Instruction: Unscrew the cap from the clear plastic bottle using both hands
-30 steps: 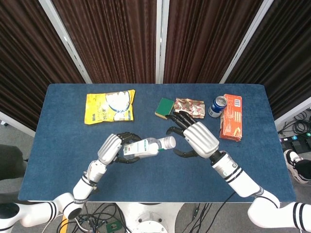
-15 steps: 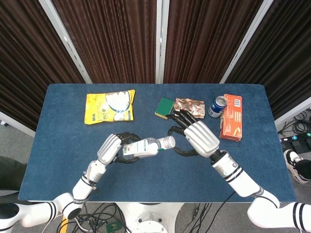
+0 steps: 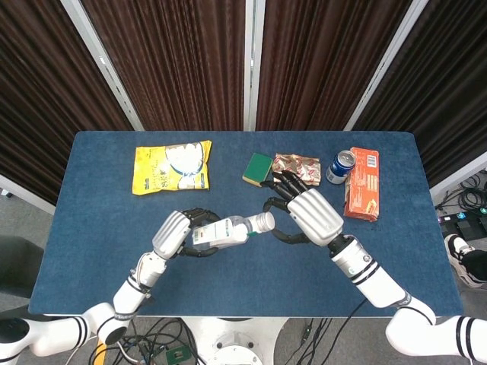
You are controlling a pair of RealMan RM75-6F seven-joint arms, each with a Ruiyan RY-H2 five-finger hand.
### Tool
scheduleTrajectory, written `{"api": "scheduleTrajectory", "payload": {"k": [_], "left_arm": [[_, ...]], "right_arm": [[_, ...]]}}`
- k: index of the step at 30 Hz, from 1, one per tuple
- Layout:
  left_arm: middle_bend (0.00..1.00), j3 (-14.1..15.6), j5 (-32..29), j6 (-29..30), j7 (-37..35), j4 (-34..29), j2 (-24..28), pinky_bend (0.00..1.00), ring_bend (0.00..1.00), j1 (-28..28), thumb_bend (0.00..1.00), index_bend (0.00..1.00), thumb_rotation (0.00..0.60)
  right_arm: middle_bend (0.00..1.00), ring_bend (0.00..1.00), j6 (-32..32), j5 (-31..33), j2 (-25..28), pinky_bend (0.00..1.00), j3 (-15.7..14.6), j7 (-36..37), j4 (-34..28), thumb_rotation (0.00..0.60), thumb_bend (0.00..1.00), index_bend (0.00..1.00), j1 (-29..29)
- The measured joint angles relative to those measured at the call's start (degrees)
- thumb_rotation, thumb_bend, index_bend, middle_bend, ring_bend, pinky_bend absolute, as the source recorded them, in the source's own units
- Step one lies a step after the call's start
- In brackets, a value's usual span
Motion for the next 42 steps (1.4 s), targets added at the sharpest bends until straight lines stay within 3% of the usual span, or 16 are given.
{"api": "scheduleTrajectory", "payload": {"k": [7, 26, 33, 39, 42], "left_arm": [[0.49, 0.06, -0.10, -0.31, -1.11, -0.13, 0.45, 0.53, 0.42, -0.03, 0.35, 0.50, 0.600], [0.49, 1.07, -1.48, -3.19, -0.04, 3.93, 1.82, 0.52, 0.42, 0.11, 0.35, 0.51, 0.600], [0.45, 2.07, -5.86, -9.26, 11.86, 4.76, 4.30, 0.41, 0.35, 0.83, 0.32, 0.48, 0.600], [0.27, 2.08, -11.95, -14.33, 25.11, 1.51, 6.49, 0.29, 0.16, 1.58, 0.27, 0.25, 0.600], [0.22, 1.60, -14.35, -14.97, 29.13, -1.55, 7.55, 0.27, 0.13, 2.19, 0.25, 0.19, 0.600]], "right_arm": [[0.17, 0.00, 0.72, -1.42, 0.05, 0.00, 0.03, 0.68, 0.53, 0.600, 0.40, 0.53, -0.11], [0.17, 0.00, 2.96, -2.92, 4.87, 0.00, -1.48, 2.93, 0.33, 0.600, 0.40, 0.53, -3.52], [0.16, 0.00, 0.42, -2.04, 5.36, 0.00, -4.45, 4.59, 3.41, 0.600, 0.40, 0.53, -4.94], [0.14, 0.00, -3.23, -1.46, 1.74, 0.00, -6.58, 3.54, 7.76, 0.600, 0.40, 0.53, -4.54], [0.12, 0.00, -5.76, -0.92, -0.80, 0.00, -7.66, 1.66, 10.35, 0.600, 0.40, 0.49, -3.86]]}}
